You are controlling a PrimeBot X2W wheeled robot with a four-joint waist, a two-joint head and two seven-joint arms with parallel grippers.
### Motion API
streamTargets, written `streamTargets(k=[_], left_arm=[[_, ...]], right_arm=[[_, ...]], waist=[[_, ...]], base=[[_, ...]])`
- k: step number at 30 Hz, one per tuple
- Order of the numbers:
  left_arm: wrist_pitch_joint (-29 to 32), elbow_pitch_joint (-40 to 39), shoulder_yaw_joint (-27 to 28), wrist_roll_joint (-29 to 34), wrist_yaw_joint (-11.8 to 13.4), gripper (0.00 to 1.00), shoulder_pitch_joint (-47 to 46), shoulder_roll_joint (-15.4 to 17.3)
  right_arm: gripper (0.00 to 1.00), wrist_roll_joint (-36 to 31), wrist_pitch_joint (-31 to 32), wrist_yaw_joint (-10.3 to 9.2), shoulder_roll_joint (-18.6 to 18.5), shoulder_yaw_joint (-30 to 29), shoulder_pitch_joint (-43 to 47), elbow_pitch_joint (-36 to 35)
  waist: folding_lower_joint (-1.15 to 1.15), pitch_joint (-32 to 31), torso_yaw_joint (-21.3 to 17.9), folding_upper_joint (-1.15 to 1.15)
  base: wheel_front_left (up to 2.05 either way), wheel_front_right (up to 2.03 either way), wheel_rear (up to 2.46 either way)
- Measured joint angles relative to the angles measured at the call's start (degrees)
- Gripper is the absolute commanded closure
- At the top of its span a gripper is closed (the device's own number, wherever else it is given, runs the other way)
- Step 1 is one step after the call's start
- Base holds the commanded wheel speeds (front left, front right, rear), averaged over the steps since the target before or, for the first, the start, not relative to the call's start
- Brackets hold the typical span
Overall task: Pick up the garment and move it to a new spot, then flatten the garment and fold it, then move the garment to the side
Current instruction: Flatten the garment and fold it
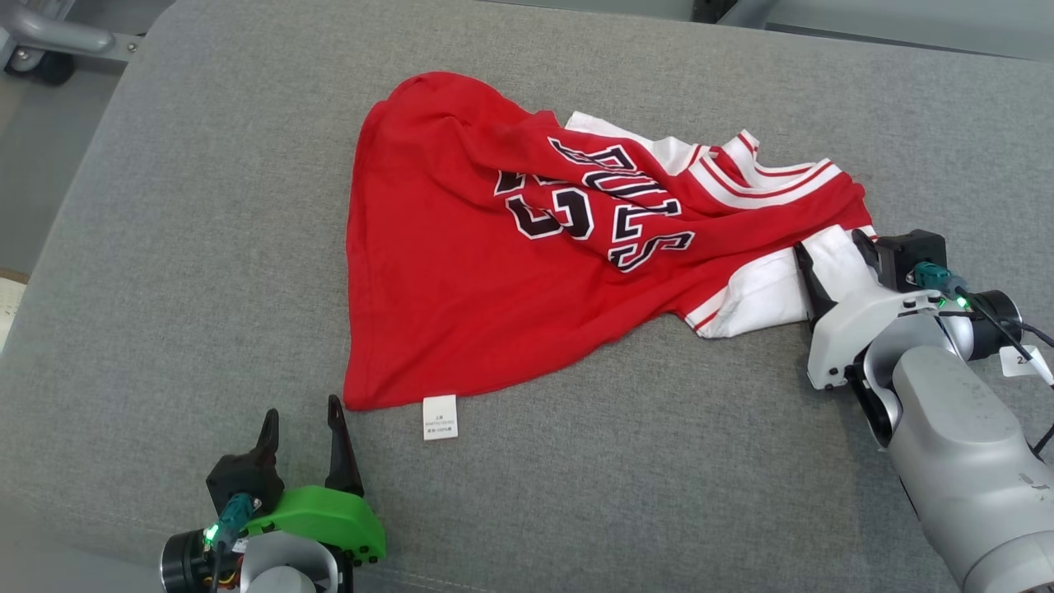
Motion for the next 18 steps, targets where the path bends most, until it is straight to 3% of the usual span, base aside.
streamTargets(k=[2, 4, 7, 10, 15, 16, 18], left_arm=[[0.0, 0.0, -0.1, 0.0, 0.0, 0.00, 0.0, 0.0], [0.0, 0.0, -0.1, -0.2, 0.0, 0.00, 0.0, 0.0], [0.0, 0.1, -0.2, -0.3, 0.0, 0.00, -0.2, 0.0], [0.0, 0.1, -0.2, -0.3, -0.2, 0.00, -0.3, 0.0], [0.0, 0.3, -0.1, -0.4, -0.5, 0.00, -0.3, 0.0], [0.0, 0.3, -0.1, -0.4, -0.5, 0.00, -0.3, 0.0], [0.0, 0.3, 0.1, -0.2, -0.6, 0.00, -0.2, 0.0]], right_arm=[[0.02, 0.4, -0.1, 0.00, 0.1, 0.5, -0.1, 0.1], [0.15, 0.7, -0.1, 0.00, 0.1, 1.0, -0.1, -0.3], [0.24, 1.2, -0.1, 0.00, 0.0, 1.8, 0.1, -1.1], [0.28, 1.7, -0.1, 0.00, -0.1, 2.4, 0.7, -1.7], [0.95, 2.3, -0.1, 0.00, -0.3, 2.7, 1.8, -3.2], [1.00, 2.4, -0.1, 0.00, -0.3, 2.7, 1.9, -3.8], [1.00, 2.7, -0.1, 0.00, -0.3, 2.7, 3.3, -5.8]], waist=[[0.00, 0.0, -0.1, 0.00], [0.00, 0.0, -0.3, 0.00], [0.00, -0.1, -0.5, 0.00], [0.00, -0.3, -0.7, 0.00], [0.00, -0.6, -1.1, 0.00], [0.00, -0.7, -1.2, 0.00], [0.00, -1.3, -1.6, 0.00]], base=[[0.00, 0.00, 0.00], [0.00, 0.00, 0.00], [0.00, 0.00, 0.00], [0.00, 0.00, 0.00], [0.00, 0.00, 0.00], [0.00, 0.00, 0.00], [0.00, 0.00, 0.00]])
